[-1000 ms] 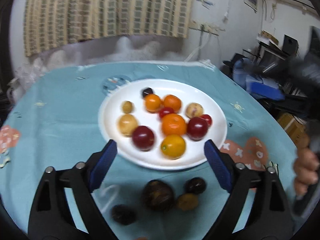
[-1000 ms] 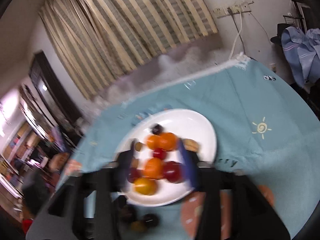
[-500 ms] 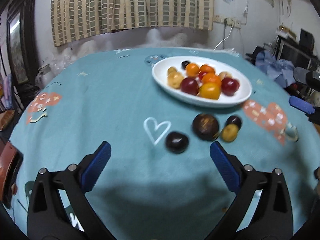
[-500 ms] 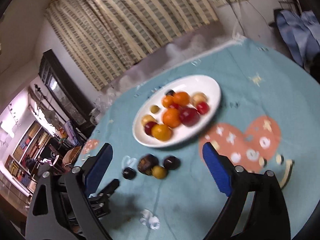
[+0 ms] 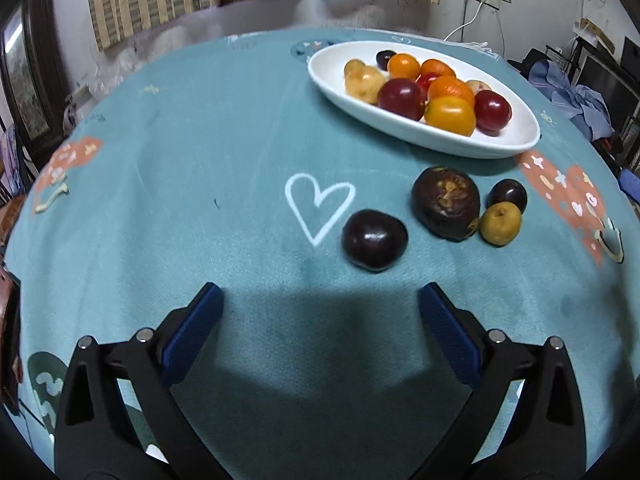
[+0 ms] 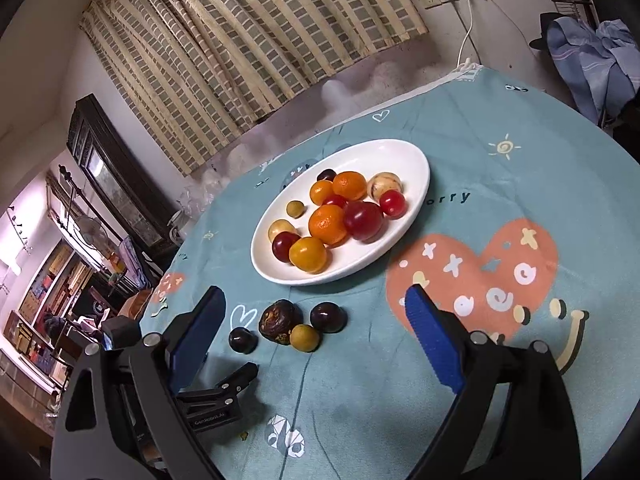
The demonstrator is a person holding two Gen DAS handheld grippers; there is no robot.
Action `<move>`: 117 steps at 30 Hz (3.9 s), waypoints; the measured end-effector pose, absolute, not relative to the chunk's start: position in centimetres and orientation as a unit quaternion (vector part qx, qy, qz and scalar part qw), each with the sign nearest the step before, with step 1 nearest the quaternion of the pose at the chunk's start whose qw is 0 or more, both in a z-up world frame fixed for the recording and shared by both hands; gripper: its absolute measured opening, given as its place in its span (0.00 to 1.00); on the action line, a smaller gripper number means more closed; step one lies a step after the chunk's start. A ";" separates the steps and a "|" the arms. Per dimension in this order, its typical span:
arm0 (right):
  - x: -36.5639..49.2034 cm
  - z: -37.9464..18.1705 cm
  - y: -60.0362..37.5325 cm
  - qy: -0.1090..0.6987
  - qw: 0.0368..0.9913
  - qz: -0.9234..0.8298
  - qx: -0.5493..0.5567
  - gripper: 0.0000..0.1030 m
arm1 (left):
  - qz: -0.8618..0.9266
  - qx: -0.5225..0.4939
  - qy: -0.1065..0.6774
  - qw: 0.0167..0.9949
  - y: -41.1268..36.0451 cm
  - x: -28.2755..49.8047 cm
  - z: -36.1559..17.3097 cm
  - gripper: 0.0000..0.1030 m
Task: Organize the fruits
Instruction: 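Grasp a dark plum with the left tool while the right tool grasps another dark plum, then lower both dark plums onto the white plate and open both tools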
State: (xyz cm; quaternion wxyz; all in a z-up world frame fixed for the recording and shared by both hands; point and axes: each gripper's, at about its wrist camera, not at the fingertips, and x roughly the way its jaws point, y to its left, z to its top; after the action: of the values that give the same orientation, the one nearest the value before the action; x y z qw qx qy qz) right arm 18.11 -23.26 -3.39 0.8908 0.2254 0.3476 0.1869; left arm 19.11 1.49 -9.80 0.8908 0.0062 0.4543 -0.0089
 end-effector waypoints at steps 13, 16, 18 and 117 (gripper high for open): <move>18.4 -3.9 -23.2 0.359 0.888 0.181 0.223 0.89 | 0.001 -0.001 0.418 0.909 1.6 19.1 -8.5 0.98; 18.5 -4.0 -23.5 0.360 0.888 0.176 0.227 0.89 | 0.019 0.033 0.373 0.927 1.2 19.5 -7.0 0.97; 18.6 -4.1 -23.6 0.362 0.886 0.174 0.230 0.89 | 0.002 0.039 0.379 0.925 0.7 19.9 -7.3 0.94; 20.0 -0.1 -21.9 0.321 0.894 0.223 0.219 0.81 | -0.065 -0.037 0.389 0.918 -0.9 22.1 -5.2 0.81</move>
State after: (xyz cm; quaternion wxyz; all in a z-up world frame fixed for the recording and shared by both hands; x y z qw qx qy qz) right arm 20.05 -21.91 -0.10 0.8940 0.2188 0.3211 0.2234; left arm 22.09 -0.87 -5.19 0.9183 -0.0370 0.3886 -0.0654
